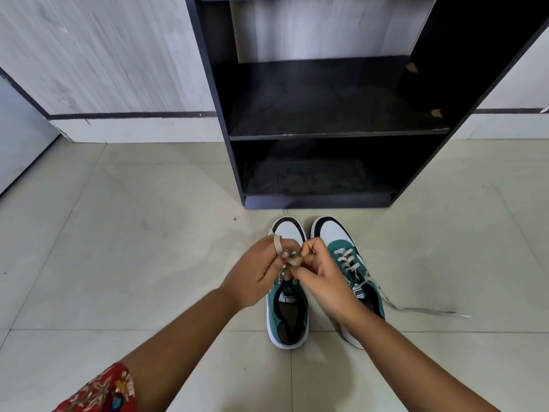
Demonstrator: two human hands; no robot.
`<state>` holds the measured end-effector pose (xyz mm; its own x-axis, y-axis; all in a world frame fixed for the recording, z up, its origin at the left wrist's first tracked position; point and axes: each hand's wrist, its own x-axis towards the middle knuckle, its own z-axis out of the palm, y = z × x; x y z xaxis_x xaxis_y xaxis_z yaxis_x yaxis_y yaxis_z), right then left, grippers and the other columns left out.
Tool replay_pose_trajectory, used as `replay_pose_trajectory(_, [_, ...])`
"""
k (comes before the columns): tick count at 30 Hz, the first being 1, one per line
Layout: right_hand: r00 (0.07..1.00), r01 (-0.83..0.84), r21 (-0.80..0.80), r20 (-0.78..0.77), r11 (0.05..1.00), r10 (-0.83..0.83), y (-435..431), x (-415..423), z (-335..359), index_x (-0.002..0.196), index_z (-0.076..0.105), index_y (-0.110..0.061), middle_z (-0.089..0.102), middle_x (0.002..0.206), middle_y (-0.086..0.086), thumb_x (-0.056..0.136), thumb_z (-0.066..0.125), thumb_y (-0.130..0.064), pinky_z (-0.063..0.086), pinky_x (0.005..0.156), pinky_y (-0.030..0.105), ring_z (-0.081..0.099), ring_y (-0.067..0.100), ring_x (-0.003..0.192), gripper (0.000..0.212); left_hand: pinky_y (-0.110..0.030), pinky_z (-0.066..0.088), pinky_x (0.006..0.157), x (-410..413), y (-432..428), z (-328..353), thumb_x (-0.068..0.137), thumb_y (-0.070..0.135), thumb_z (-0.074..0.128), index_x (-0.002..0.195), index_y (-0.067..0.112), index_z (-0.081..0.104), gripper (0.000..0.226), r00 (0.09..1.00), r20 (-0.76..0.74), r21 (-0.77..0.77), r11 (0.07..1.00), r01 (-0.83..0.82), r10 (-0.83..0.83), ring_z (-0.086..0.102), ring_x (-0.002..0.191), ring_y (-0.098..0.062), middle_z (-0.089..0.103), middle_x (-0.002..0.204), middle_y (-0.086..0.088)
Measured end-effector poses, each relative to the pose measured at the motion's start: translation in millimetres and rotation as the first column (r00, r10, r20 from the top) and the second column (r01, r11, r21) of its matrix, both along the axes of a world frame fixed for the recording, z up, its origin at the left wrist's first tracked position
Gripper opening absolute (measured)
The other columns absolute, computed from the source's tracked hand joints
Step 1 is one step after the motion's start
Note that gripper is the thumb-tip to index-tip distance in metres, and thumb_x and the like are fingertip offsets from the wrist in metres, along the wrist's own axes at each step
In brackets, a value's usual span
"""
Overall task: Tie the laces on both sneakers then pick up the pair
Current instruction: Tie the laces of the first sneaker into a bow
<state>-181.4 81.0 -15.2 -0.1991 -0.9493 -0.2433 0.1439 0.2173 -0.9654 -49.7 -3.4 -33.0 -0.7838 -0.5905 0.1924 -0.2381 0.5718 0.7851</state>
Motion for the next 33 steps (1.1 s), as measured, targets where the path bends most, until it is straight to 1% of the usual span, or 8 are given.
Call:
replay_pose_trajectory(6, [0.763,-0.133,-0.025,-0.641,0.991,0.086,10,-12,-2,0.074,0.060,-0.026,0.058,0.076,-0.013,0.076,0.061,-0.032,0.045,0.083,0.037,0.051,0.011,0.086,0.006,-0.033,0.044,0.069,12,-13,3,0.096,0.033,0.031,0.081,0.006,0.065,0.045,0.957,0.215,-0.448,0.890,-0.079,0.193,0.053,0.066,-0.023,0.061,0.068,-0.007])
replay_pose_trajectory(10, [0.506,-0.146,0.025,-0.857,0.989,0.096,12,-4,-14,0.124,0.056,-0.032,0.051,0.092,-0.006,0.086,0.054,-0.028,0.044,0.086,0.037,0.046,0.017,0.094,0.038,-0.030,0.033,0.053,0,-12,21,0.093,0.030,0.035,0.060,0.007,0.050,0.043,0.837,0.488,-0.103,0.969,-0.226,0.247,0.047,0.055,-0.022,0.049,0.054,-0.006])
replay_pose_trajectory(14, [0.666,-0.167,-0.002,-0.737,0.986,0.111,12,8,-18,0.138,0.041,-0.033,0.042,0.093,-0.008,0.091,0.048,-0.019,0.046,0.086,0.035,0.047,0.018,0.095,0.049,-0.030,0.036,0.060,-4,-13,37,0.093,0.026,0.035,0.067,0.006,0.054,0.038,0.832,0.555,0.246,0.957,-0.155,-0.008,0.045,0.062,-0.017,0.053,0.070,-0.014])
replay_pose_trajectory(22, [0.829,-0.003,-0.030,-0.559,1.000,-0.014,4,-15,7,0.073,0.061,-0.019,0.052,0.119,-0.006,0.087,0.058,-0.020,0.039,0.093,0.020,0.046,0.008,0.111,0.015,-0.030,0.027,0.050,13,-10,34,0.091,0.041,0.045,0.051,0.017,0.040,0.047,0.921,0.317,0.108,0.957,-0.271,0.225,0.031,0.047,-0.013,0.034,0.048,0.000])
replay_pose_trajectory(25, [0.947,0.241,-0.006,-0.216,0.970,-0.237,4,-35,27,0.059,0.057,-0.014,0.064,0.081,0.014,0.091,0.049,-0.008,0.046,0.063,0.016,0.058,0.008,0.066,0.033,-0.029,0.022,0.049,24,-11,22,0.089,0.029,0.055,0.052,0.016,0.027,0.048,0.889,0.169,0.075,0.893,-0.443,0.426,0.023,0.047,-0.012,0.023,0.048,0.002])
replay_pose_trajectory(28, [0.936,0.285,0.095,-0.240,0.954,-0.256,7,-55,31,0.051,0.038,-0.008,0.035,0.044,0.003,0.086,0.054,-0.008,0.032,0.043,0.020,0.034,0.010,0.033,0.038,-0.029,0.022,0.049,35,-12,8,0.083,0.018,0.059,0.051,0.021,0.023,0.048,0.864,0.138,0.056,0.867,-0.495,0.485,0.021,0.048,-0.013,0.023,0.047,0.001])
replay_pose_trajectory(31, [0.651,0.200,0.405,-0.735,0.892,0.188,15,-76,20,0.054,0.047,-0.012,0.048,0.053,0.002,0.075,0.061,-0.014,0.039,0.052,0.027,0.048,0.017,0.048,0.026,-0.028,0.023,0.047,52,-14,-5,0.079,0.022,0.060,0.051,0.019,0.025,0.044,0.811,0.222,-0.029,0.835,-0.549,0.541,0.024,0.047,-0.018,0.025,0.045,-0.001])
replay_pose_trajectory(33, [0.371,0.203,0.661,-0.734,0.722,0.569,23,-78,19,0.081,0.063,-0.016,0.064,0.081,0.005,0.074,0.060,-0.018,0.045,0.063,0.026,0.062,0.025,0.075,0.008,-0.027,0.028,0.048,69,-19,-17,0.077,0.027,0.061,0.052,0.017,0.033,0.039,0.721,0.385,-0.089,0.801,-0.592,0.575,0.034,0.046,-0.021,0.034,0.045,0.000])
